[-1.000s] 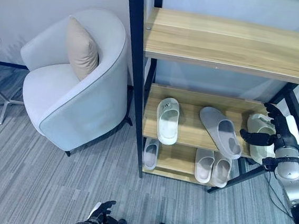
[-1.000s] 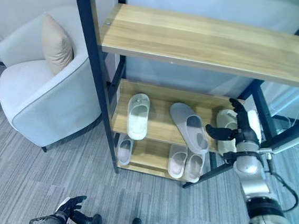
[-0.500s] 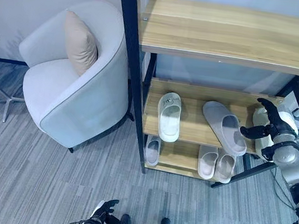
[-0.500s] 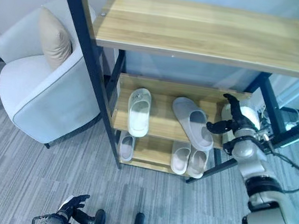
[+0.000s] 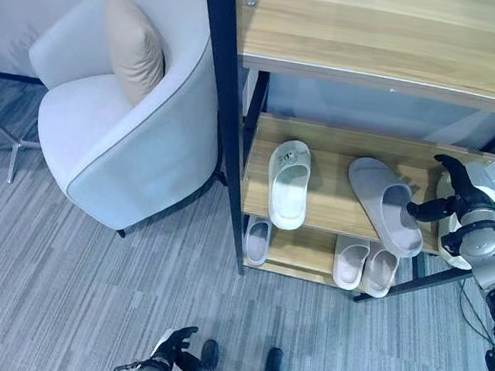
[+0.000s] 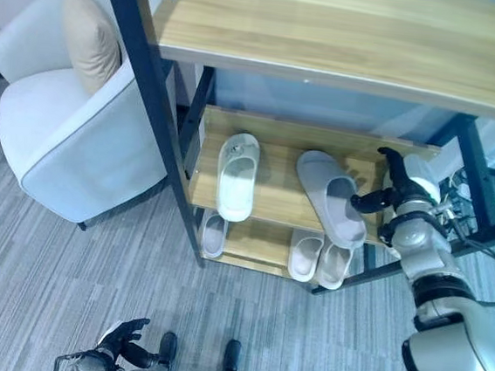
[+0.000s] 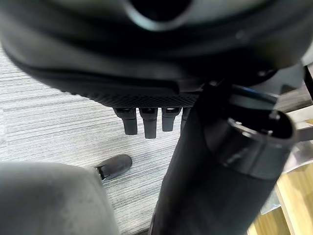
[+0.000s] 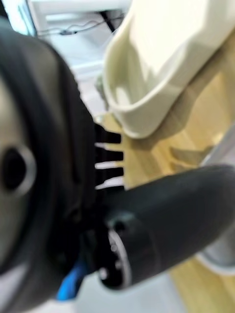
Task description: Arrange the slippers neatly on the shoe rack.
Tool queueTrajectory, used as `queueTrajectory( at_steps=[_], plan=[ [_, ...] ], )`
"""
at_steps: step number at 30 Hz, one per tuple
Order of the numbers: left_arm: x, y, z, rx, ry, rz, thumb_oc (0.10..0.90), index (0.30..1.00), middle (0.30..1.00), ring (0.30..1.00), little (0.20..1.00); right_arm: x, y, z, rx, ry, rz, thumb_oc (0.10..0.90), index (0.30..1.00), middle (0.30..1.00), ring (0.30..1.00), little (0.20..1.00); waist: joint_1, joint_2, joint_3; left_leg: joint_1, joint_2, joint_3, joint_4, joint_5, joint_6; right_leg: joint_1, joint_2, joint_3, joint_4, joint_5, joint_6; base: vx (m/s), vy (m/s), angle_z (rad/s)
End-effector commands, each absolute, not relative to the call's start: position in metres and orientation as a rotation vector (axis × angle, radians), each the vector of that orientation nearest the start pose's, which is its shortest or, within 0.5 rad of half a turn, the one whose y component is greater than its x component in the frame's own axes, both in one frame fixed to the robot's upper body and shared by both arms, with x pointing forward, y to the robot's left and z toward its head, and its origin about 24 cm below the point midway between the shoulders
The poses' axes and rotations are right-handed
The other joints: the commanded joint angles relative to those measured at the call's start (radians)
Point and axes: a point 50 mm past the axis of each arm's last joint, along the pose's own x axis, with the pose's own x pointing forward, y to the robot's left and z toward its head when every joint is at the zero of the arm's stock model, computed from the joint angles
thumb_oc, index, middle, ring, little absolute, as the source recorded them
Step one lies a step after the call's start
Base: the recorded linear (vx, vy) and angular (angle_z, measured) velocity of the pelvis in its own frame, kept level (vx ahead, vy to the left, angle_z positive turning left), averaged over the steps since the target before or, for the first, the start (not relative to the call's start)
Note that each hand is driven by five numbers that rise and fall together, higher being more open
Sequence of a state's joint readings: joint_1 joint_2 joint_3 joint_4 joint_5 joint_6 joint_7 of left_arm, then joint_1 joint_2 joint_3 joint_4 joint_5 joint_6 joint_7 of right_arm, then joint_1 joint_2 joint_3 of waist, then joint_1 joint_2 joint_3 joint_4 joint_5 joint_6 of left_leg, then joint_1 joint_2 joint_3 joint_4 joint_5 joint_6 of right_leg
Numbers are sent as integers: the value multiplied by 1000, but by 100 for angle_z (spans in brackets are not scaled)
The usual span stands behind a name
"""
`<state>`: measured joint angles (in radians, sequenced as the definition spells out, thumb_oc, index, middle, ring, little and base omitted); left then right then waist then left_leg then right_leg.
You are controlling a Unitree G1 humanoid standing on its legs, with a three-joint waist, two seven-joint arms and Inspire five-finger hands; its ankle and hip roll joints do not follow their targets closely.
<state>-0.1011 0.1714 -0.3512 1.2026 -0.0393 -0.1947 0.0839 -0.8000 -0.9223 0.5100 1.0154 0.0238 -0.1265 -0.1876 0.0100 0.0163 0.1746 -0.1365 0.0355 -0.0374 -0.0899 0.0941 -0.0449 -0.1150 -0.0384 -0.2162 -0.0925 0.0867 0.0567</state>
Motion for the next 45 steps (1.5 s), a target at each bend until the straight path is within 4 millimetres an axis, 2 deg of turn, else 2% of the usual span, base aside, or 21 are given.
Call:
queueTrajectory(
  at_steps=[1,4,11,15,16,17,18,25,26,27,29,31,32,33,34,36,37,39,40,42,45],
  plan=[
    [116,190,-160,443,1010,-183,800,900,900,900,900,352,-359,215,-1029,-66,-464,800,900,900,900,900,38,-72,-10,-17,-11,-5,3,-42,-41,6,-36,42,5,-84,90,22,-1,12],
    [117,190,-159,445,1005,-185,800,900,900,900,900,352,-359,212,-1013,-61,-461,800,900,900,900,900,41,-74,-5,-22,-10,-11,3,-40,-42,4,-36,37,5,-85,89,18,-4,10],
    [122,189,-158,446,996,-184,800,900,900,900,900,354,-353,208,-796,-114,-465,800,900,900,900,900,53,-84,5,-28,-11,-22,3,-42,-45,1,-38,23,5,-87,90,22,-5,7],
    [121,189,-158,447,1001,-187,800,900,900,900,900,354,-353,203,-781,-105,-462,800,900,900,900,900,56,-88,5,-22,-13,-26,3,-45,-44,7,-39,19,5,-89,90,7,1,1],
    [121,190,-158,447,1000,-185,800,900,900,900,900,354,-353,200,-777,-95,-457,773,860,860,860,860,58,-90,5,-19,-13,-29,3,-46,-43,11,-40,17,5,-88,90,0,0,0],
    [121,190,-158,447,1001,-185,800,900,900,900,900,354,-353,200,-776,-95,-457,540,509,509,509,509,58,-90,5,-18,-13,-29,3,-46,-43,12,-40,17,5,-88,90,0,0,0],
    [121,190,-158,447,1002,-185,800,900,900,900,900,354,-353,198,-765,-90,-455,400,300,300,300,300,59,-91,4,-17,-13,-30,3,-47,-43,13,-41,16,5,-89,90,0,0,0],
    [120,191,-159,451,1010,-188,800,900,900,900,900,348,-356,173,-630,-46,-457,400,300,300,300,300,60,-97,-1,3,-16,-30,3,-59,-40,32,-44,11,5,-91,91,1,1,1],
    [120,190,-159,448,1013,-186,800,900,900,900,900,346,-353,167,-565,-62,-458,400,300,300,300,300,55,-97,-3,10,-16,-28,3,-63,-38,37,-44,13,5,-92,91,2,18,7],
    [120,190,-159,453,1018,-185,800,900,900,900,900,343,-348,161,-379,-121,-469,400,300,300,300,300,50,-97,-6,19,-15,-25,3,-67,-36,45,-44,16,5,-94,90,10,21,6],
    [120,189,-159,457,1022,-192,800,900,900,900,900,338,-337,163,-300,-206,-434,400,300,300,300,300,43,-97,-12,31,-14,-22,3,-73,-35,54,-44,18,5,-96,91,2,10,2],
    [117,191,-160,450,1032,-184,800,900,900,900,900,327,-321,158,-261,-279,-381,400,300,300,300,300,35,-97,-20,46,-14,-19,3,-81,-31,66,-43,21,5,-100,90,-9,14,-5],
    [115,194,-161,437,1047,-156,800,900,900,900,900,313,-314,158,-194,-359,-373,400,300,300,300,300,27,-93,-32,60,-14,-17,3,-89,-29,78,-43,21,5,-104,89,0,0,0],
    [114,195,-161,440,1048,-157,800,900,900,900,900,312,-315,157,-194,-357,-376,400,300,300,300,300,29,-95,-32,61,-14,-17,3,-89,-29,80,-43,21,5,-105,89,23,-3,5],
    [115,200,-160,432,1052,-125,800,900,900,900,900,298,-308,151,-113,-407,-372,400,300,300,300,300,23,-91,-45,79,-15,-18,3,-97,-26,95,-43,21,5,-109,87,0,0,0],
    [115,203,-159,431,1051,-113,800,900,900,900,900,292,-306,150,-106,-422,-369,400,300,300,300,300,23,-90,-51,88,-15,-18,3,-101,-25,104,-43,22,5,-112,86,2,-1,-3],
    [116,207,-158,428,1041,-91,800,900,900,900,900,282,-296,146,-113,-441,-329,400,300,300,300,300,16,-86,-63,107,-13,-15,3,-108,-22,120,-42,26,5,-118,83,-3,-11,-5],
    [115,209,-157,412,1034,-84,800,900,900,900,900,267,-290,141,-144,-443,-293,400,300,300,300,300,10,-81,-74,128,-10,-13,3,-116,-20,139,-40,27,5,-125,82,2,-8,2],
    [114,209,-157,413,1035,-86,800,900,900,900,900,266,-290,140,-144,-441,-294,400,300,300,300,300,11,-81,-75,130,-10,-13,3,-117,-20,141,-40,27,5,-125,82,32,-20,-2],
    [111,207,-158,410,1041,-95,800,900,900,900,900,257,-267,127,-98,-430,-202,400,300,300,300,300,0,-76,-86,172,-4,-5,3,-128,-16,181,-33,35,5,-138,73,31,-31,-14],
    [107,207,-160,403,1060,-92,800,900,900,900,900,242,-254,121,-83,-420,-134,400,300,300,300,300,-11,-74,-88,204,0,2,3,-135,-13,209,-27,42,7,-149,66,3,-42,-6]
  ],
)
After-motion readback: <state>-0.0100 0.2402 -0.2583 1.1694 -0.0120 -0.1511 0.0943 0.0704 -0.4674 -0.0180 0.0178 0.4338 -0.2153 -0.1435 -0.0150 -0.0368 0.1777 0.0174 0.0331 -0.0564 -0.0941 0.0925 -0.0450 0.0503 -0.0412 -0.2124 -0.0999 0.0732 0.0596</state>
